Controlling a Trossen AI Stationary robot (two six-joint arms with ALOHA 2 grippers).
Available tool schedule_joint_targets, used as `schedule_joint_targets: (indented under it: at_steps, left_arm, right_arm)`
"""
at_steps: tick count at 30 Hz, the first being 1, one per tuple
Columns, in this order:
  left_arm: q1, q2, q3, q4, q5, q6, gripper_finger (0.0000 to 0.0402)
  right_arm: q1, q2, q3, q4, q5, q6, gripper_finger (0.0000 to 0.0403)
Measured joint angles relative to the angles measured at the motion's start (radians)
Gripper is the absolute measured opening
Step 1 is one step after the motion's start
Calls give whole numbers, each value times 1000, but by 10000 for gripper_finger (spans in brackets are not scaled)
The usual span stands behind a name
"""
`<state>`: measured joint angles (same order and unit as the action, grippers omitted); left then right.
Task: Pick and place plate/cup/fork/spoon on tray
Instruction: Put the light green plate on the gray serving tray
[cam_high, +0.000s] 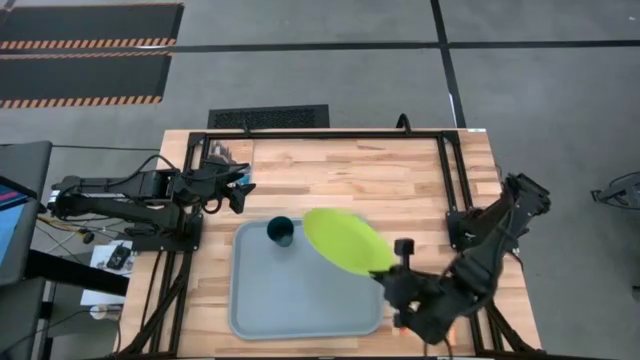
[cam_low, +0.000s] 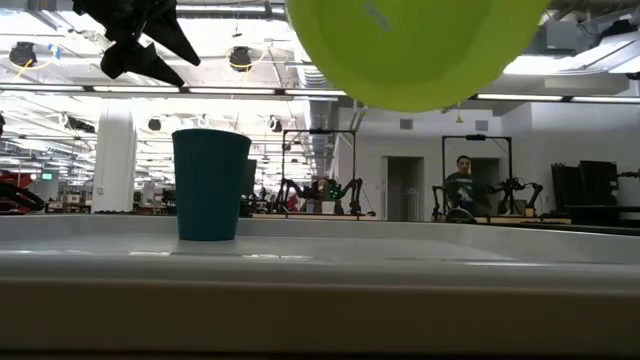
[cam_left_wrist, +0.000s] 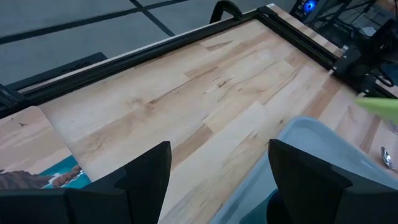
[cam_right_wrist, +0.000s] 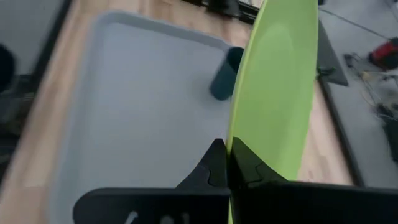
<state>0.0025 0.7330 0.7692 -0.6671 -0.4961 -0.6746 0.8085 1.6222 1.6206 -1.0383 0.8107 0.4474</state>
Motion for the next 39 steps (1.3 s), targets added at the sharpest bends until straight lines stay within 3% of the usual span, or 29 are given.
schedule_joint_targets:
  at_steps: [5, 10, 19, 26, 39]
  left_arm:
    - [0, 0, 0, 0, -4, 0, 257]
    - [0, 0, 0, 0, -7, 4, 257]
    - [0, 0, 0, 8, -8, 14, 257]
    - [0, 0, 0, 9, 9, 15, 257]
    - [0, 0, 0, 26, 11, 20, 257]
  right_arm:
    - [26, 15, 0, 9, -190, 58, 2]
    - [18, 67, 0, 81, -332, -63, 2]
    - [-73, 155, 28, 234, -358, -371, 2]
    - [-162, 237, 121, 293, -545, -538, 2]
    - [-267, 392, 273, 291, -652, -768, 2]
